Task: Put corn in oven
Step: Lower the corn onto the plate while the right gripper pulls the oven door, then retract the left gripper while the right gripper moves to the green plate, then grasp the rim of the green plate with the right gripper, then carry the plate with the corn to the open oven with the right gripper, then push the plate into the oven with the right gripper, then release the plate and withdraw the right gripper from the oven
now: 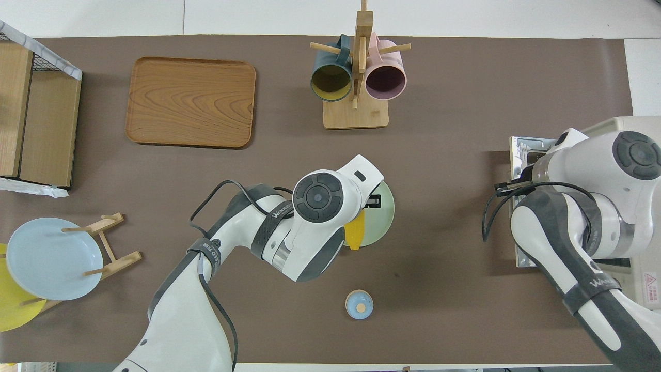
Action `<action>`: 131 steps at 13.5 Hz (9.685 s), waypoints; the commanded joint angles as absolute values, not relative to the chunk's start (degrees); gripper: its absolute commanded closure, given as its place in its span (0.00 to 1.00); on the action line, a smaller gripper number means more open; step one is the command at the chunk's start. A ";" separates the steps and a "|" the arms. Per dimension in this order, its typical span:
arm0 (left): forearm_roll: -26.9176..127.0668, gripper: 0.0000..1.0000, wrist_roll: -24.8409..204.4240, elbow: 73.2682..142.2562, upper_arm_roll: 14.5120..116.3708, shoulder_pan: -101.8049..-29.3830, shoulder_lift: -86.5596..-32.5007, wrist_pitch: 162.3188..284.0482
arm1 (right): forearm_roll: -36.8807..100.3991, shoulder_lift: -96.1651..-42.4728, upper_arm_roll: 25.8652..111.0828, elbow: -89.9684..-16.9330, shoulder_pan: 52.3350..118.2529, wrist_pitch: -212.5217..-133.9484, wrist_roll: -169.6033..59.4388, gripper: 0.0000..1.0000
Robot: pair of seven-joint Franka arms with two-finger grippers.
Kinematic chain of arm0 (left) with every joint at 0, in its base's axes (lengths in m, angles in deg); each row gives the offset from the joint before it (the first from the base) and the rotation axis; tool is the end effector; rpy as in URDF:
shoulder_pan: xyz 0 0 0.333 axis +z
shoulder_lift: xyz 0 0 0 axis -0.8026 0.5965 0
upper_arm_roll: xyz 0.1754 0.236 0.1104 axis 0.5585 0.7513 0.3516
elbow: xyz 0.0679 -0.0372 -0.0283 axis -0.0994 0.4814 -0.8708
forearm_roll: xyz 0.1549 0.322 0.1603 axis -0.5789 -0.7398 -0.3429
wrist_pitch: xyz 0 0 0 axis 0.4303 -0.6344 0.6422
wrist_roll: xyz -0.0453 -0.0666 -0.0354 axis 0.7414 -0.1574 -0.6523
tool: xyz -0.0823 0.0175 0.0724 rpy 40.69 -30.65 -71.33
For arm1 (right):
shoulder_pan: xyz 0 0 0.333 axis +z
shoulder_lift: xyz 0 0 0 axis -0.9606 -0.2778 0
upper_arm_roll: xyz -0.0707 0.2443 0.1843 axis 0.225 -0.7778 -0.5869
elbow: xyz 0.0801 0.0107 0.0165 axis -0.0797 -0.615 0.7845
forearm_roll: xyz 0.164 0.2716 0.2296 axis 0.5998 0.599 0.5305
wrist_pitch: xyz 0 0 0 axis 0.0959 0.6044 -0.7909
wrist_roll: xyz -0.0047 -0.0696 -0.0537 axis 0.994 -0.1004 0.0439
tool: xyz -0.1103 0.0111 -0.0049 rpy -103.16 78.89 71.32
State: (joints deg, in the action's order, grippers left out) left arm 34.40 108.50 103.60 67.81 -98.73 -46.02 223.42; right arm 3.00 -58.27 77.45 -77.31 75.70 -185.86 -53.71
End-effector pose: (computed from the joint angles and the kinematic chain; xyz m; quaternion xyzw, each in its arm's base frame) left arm 0.4563 -0.4737 0.3214 0.9932 -0.0449 0.0267 0.1044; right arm 0.5312 0.0014 0.3344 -0.9972 -0.0725 0.0137 0.0121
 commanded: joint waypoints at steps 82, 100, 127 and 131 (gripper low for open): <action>25.38 0.00 75.67 94.19 65.22 -52.85 -70.91 181.39 | -17.02 -52.04 75.50 -79.15 64.82 -177.35 -55.97 1.00; 25.38 0.00 76.02 94.01 65.31 -52.94 -71.44 180.25 | -9.91 -52.49 75.15 -76.87 77.12 -174.82 -70.29 1.00; 25.38 0.00 76.02 94.01 65.31 -52.94 -71.44 180.25 | -11.57 -49.23 75.50 -92.61 77.03 -184.22 -74.95 1.00; 25.38 0.00 76.02 94.01 65.31 -52.94 -71.44 180.25 | -14.72 -49.84 75.41 -88.32 77.65 -177.66 -74.95 1.00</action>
